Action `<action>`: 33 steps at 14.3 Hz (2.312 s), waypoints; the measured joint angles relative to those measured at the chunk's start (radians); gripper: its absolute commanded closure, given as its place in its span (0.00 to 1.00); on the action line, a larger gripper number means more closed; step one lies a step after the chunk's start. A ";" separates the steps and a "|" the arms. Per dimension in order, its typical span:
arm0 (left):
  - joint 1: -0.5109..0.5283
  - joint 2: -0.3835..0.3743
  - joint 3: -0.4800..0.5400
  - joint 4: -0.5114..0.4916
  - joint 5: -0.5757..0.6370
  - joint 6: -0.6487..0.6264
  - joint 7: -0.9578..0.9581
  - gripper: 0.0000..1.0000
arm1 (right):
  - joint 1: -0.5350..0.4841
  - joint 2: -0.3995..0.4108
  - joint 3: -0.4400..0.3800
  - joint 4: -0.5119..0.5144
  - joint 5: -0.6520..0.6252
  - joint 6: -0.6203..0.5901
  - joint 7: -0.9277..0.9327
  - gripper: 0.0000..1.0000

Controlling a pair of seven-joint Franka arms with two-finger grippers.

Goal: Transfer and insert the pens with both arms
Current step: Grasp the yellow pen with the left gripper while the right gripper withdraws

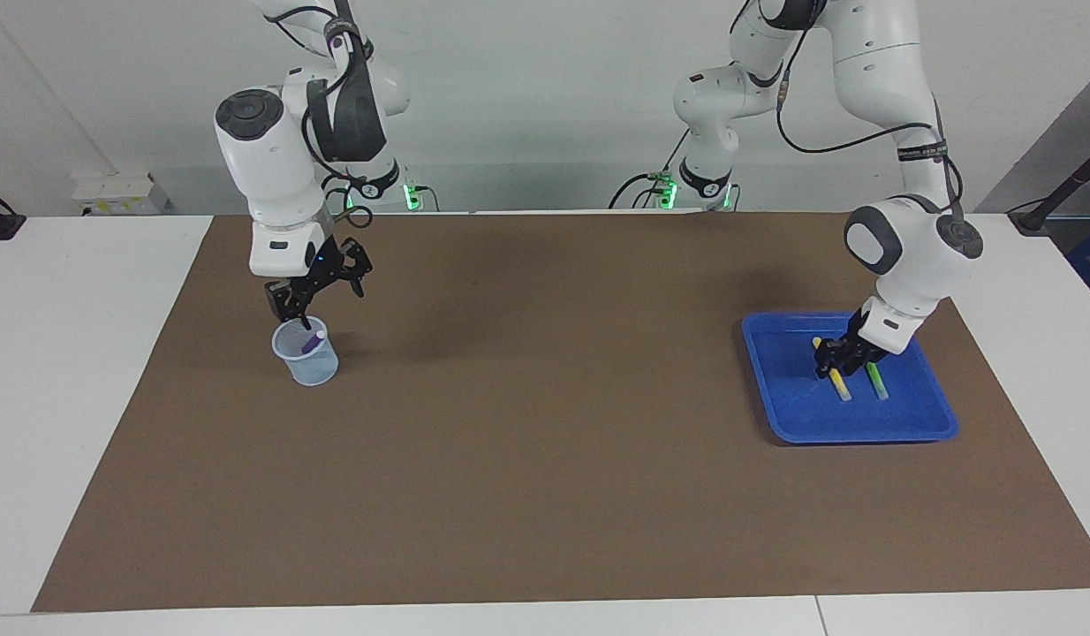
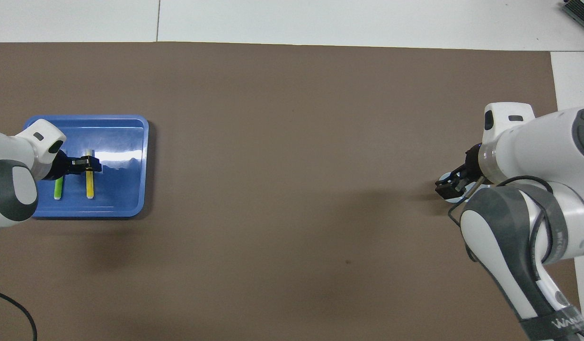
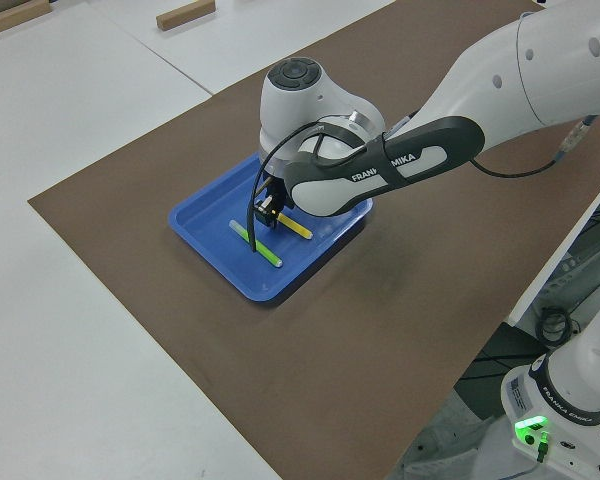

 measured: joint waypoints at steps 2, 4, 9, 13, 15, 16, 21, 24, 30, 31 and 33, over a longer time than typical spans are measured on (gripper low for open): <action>0.000 0.000 0.000 0.000 0.000 0.002 0.000 0.45 | 0.002 0.000 0.001 0.001 0.000 0.000 0.000 0.00; 0.000 0.005 0.000 0.000 0.000 0.011 0.000 0.46 | 0.013 0.000 0.001 0.002 0.001 0.000 0.000 0.00; 0.001 0.010 0.002 0.001 0.001 0.022 0.000 0.77 | 0.016 0.000 0.000 0.002 0.038 0.000 0.016 0.00; 0.002 0.010 0.008 0.003 0.003 0.028 0.005 1.00 | 0.016 0.000 0.001 0.002 0.044 -0.001 0.058 0.00; 0.002 0.010 0.002 0.003 0.003 0.030 0.005 1.00 | 0.016 0.000 0.001 0.002 0.084 -0.001 0.072 0.00; 0.002 0.010 0.001 0.003 0.003 0.030 0.005 1.00 | 0.016 0.000 0.001 0.002 0.109 -0.002 0.083 0.00; 0.000 0.012 -0.007 0.025 0.001 0.002 -0.005 1.00 | 0.018 0.000 0.002 0.002 0.133 -0.011 0.161 0.00; -0.001 0.010 -0.012 0.082 0.001 -0.080 -0.050 1.00 | 0.026 0.000 0.002 0.002 0.178 -0.012 0.195 0.00; -0.026 -0.035 -0.027 0.119 0.000 -0.156 -0.272 1.00 | 0.031 0.000 0.002 0.002 0.249 -0.012 0.304 0.00; -0.040 -0.050 -0.028 0.119 0.000 -0.166 -0.338 1.00 | 0.035 0.000 0.002 0.002 0.261 -0.012 0.328 0.00; -0.069 -0.084 -0.029 0.120 0.000 -0.184 -0.463 1.00 | 0.050 0.000 0.002 0.002 0.289 -0.012 0.401 0.00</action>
